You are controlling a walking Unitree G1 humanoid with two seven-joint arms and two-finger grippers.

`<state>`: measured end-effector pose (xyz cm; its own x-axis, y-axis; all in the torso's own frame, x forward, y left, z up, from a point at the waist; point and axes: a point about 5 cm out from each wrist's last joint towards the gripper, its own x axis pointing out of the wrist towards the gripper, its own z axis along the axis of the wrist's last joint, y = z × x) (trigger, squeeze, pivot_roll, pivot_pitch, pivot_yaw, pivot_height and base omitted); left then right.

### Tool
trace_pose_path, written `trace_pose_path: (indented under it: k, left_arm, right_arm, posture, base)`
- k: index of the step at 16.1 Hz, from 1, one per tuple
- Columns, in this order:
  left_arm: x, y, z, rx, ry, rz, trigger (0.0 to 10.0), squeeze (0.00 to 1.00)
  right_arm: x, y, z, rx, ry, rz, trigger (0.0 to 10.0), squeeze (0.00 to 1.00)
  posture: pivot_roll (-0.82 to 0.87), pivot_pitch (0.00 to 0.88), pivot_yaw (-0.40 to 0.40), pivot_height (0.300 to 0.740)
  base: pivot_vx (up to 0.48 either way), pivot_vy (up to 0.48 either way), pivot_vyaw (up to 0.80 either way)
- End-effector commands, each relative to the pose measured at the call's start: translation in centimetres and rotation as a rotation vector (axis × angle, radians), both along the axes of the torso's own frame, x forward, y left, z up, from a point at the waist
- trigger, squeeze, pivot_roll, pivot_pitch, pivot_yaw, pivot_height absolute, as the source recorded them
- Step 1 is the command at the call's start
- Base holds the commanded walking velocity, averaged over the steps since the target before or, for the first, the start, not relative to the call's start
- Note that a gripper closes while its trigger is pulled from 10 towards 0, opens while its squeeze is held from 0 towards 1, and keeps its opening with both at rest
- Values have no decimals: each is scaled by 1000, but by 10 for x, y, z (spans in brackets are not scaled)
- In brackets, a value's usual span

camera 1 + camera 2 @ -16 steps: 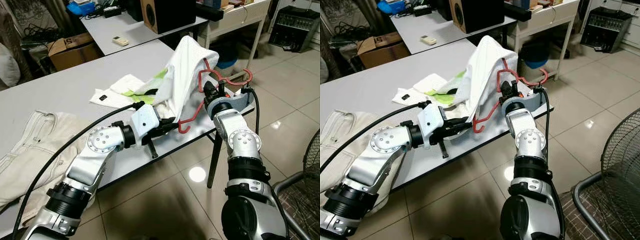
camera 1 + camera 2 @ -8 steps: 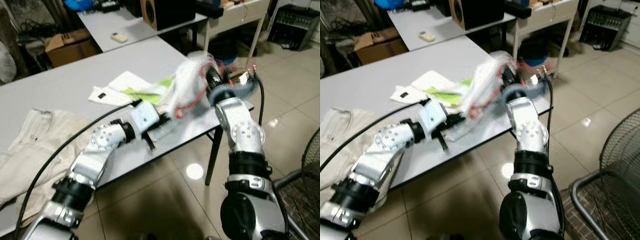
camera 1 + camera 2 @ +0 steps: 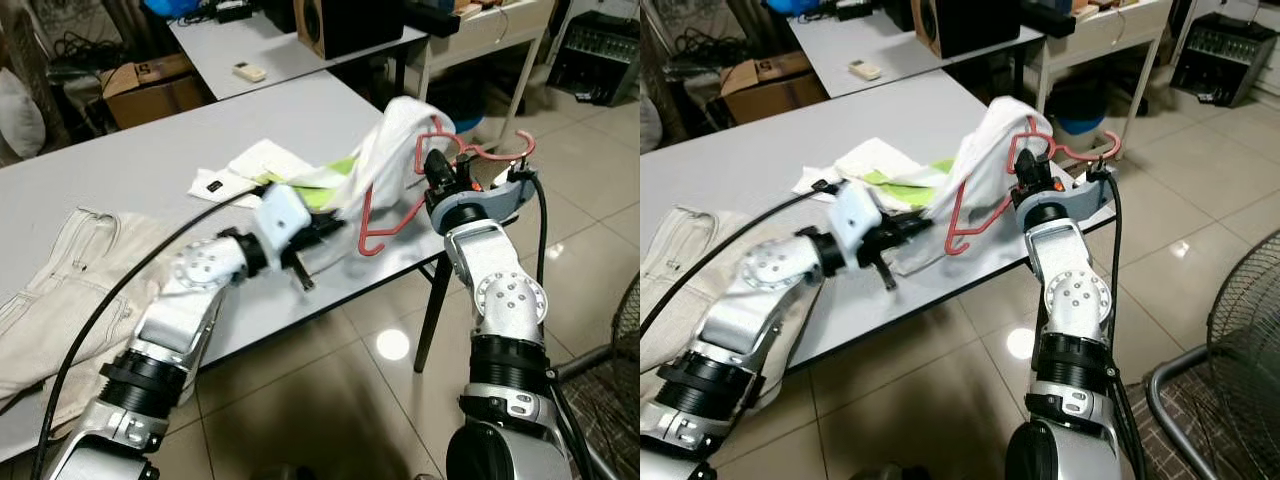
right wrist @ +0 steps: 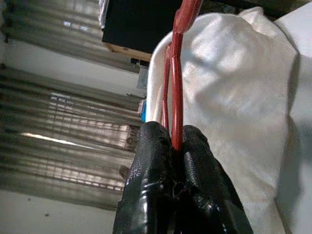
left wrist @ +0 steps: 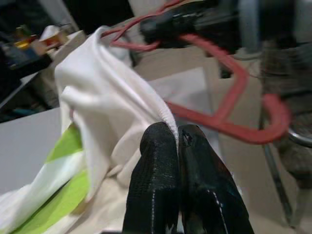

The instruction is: Hang hanger

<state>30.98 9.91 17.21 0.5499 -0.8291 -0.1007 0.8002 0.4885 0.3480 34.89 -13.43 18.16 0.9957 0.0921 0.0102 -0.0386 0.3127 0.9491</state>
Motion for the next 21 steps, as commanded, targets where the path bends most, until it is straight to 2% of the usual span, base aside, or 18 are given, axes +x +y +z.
trace_pose_path:
  k: [1, 5, 7, 11, 14, 15, 17, 19, 21]
  left_arm:
    - [-2, 5, -5, 42, 17, -15, 0, 0]
    - [-21, -9, 1, -28, 70, -174, 0, 0]
    - [-26, -12, 0, -25, 88, -208, 0, 0]
    - [-32, -24, 6, -73, 101, -245, 0, 0]
    - [-37, -20, 3, -35, 134, -285, 0, 0]
    - [-44, -19, 0, -14, 166, -334, 78, 0]
    - [-46, -23, 2, -34, 174, -353, 0, 0]
    - [-43, -31, 12, -98, 162, -343, 0, 0]
    - [-47, -41, 15, -131, 189, -371, 118, 0]
  right_arm:
    - [7, 20, 24, 99, -67, 4, 10000, 0]
    - [21, 22, 17, 60, -20, -22, 10000, 0]
    - [25, 22, 11, 55, 11, -36, 10000, 0]
    - [32, 29, 6, 28, 39, -53, 10000, 0]
    - [36, 23, 7, 59, 41, -90, 10000, 0]
    - [38, 17, 9, 56, 35, -109, 10000, 0]
    - [41, 14, 10, 38, 31, -122, 10000, 0]
    - [41, 21, 9, -4, 36, -115, 10000, 0]
    - [42, 29, 8, 0, 43, -112, 10000, 0]
  posture:
    - [-120, 17, 120, 740]
    - [-112, 20, 115, 740]
    - [-112, 24, 113, 740]
    - [-111, 28, 111, 740]
    - [-114, 30, 114, 740]
    - [-115, 30, 116, 740]
    - [-117, 29, 118, 740]
    - [-119, 29, 119, 740]
    - [-121, 28, 119, 740]
  base:
    - [0, 0, 0]
    - [0, 0, 0]
    - [0, 0, 0]
    - [0, 0, 0]
    - [0, 0, 0]
    - [0, 0, 0]
    - [0, 0, 0]
    - [0, 0, 0]
    - [0, 0, 0]
